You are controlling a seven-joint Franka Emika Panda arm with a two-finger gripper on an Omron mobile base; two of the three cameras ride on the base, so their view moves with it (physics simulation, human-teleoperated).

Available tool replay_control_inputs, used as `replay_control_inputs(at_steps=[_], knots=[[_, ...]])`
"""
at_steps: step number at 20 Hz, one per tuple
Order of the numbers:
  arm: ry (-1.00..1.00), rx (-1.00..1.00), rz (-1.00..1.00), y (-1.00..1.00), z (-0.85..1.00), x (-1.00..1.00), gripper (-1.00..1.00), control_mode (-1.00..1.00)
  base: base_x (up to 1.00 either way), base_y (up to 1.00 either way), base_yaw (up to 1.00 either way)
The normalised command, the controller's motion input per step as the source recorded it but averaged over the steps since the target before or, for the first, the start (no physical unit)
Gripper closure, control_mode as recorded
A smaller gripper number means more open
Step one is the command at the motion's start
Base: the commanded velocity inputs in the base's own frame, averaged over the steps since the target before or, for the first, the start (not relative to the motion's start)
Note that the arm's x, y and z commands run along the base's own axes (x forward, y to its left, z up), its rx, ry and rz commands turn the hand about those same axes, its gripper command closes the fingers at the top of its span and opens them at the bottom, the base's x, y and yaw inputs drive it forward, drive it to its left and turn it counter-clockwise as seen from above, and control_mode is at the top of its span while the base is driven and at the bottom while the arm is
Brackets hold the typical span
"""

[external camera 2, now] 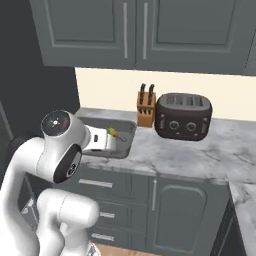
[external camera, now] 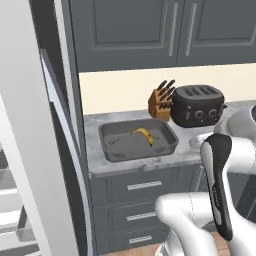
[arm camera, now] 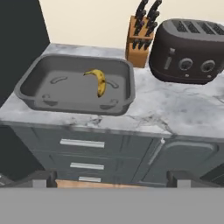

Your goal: Pick the banana and kiwi from the fridge and place them inside the tupperware on the counter.

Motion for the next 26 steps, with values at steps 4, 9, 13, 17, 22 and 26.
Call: replay_control_inputs(at_steps=[4, 9, 13, 17, 22, 26], knots=[[0.00, 0.00, 0.00, 0.00, 0.00, 0.00, -1.00, 1.00, -1.00, 0.00, 0.01], [0.00, 0.00, 0.00, 0.00, 0.00, 0.00, -1.00, 1.00, -1.00, 0.03, 0.00], [0.00, 0.00, 0.00, 0.00, 0.00, 0.00, -1.00, 1.00, -0.97, 0.22, 0.00], [0.00, 0.00, 0.00, 0.00, 0.00, 0.00, -1.00, 1.00, -0.54, 0.72, 0.00], [0.00, 0.00, 0.00, 0.00, 0.00, 0.00, -1.00, 1.00, -0.04, 1.00, -0.03], [0.00, 0.00, 0.00, 0.00, 0.00, 0.00, -1.00, 1.00, 0.00, 1.00, -0.04]])
